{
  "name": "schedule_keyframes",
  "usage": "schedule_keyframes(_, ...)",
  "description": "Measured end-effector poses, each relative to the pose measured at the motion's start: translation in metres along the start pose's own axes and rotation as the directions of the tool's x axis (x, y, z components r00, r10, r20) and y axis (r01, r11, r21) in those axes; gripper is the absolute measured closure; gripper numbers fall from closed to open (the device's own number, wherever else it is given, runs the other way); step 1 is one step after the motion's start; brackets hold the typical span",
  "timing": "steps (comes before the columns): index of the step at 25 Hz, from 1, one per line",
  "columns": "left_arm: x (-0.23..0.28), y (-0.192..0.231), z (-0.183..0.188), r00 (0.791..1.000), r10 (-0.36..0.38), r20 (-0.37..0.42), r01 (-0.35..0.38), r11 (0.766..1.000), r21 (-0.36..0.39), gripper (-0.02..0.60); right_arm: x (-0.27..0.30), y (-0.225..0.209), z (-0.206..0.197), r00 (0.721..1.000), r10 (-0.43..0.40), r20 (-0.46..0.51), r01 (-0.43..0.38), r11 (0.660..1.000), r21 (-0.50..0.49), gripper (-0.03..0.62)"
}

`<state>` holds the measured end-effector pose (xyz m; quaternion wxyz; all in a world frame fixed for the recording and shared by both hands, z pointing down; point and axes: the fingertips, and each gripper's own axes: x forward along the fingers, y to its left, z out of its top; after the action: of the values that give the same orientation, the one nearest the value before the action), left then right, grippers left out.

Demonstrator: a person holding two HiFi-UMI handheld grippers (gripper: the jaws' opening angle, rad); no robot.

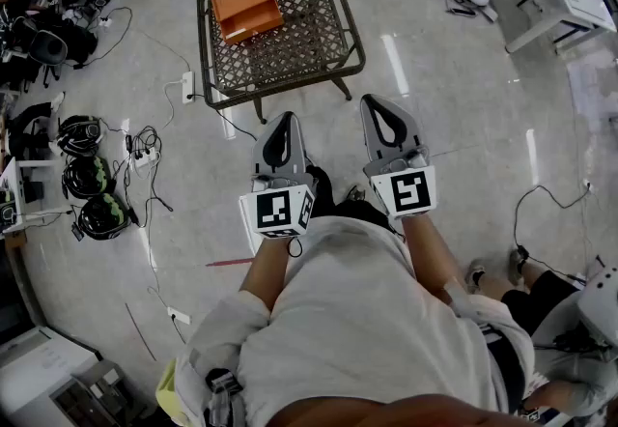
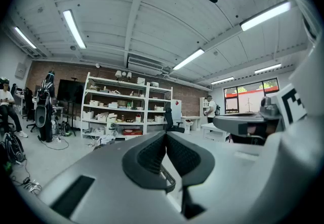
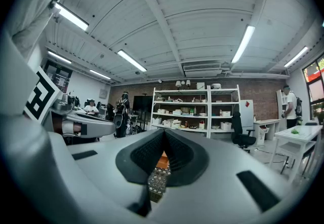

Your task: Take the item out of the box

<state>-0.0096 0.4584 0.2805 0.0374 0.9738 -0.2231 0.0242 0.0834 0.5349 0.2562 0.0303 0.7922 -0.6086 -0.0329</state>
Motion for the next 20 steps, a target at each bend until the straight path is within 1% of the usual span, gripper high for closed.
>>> schedule_keyframes(5,0.012,0.015,-0.011,0.999,-0.013,-0.031,0.013,1.000,-0.009,0.572,0.020,0.001,-0.011,1.000,-0.007,-0.002,0.007,1.000,0.024,0.589)
schedule_keyframes(10,0.029,0.038,-0.014,0.998,-0.030,-0.049,0.029,0.999,-0.024,0.572,0.049,0.004,-0.020,1.000,-0.009,-0.012,0.010,1.000,0.014,0.589)
schedule_keyframes(14,0.050,0.065,-0.018,0.998,-0.044,-0.052,0.042,0.998,-0.040,0.572,0.082,0.009,-0.023,1.000,-0.011,-0.017,0.011,1.000,-0.011,0.589)
schedule_keyframes(20,0.090,0.111,-0.016,0.996,-0.085,-0.040,0.082,0.995,-0.063,0.572,0.140,0.017,-0.022,0.997,-0.011,-0.071,0.009,1.000,-0.030,0.589)
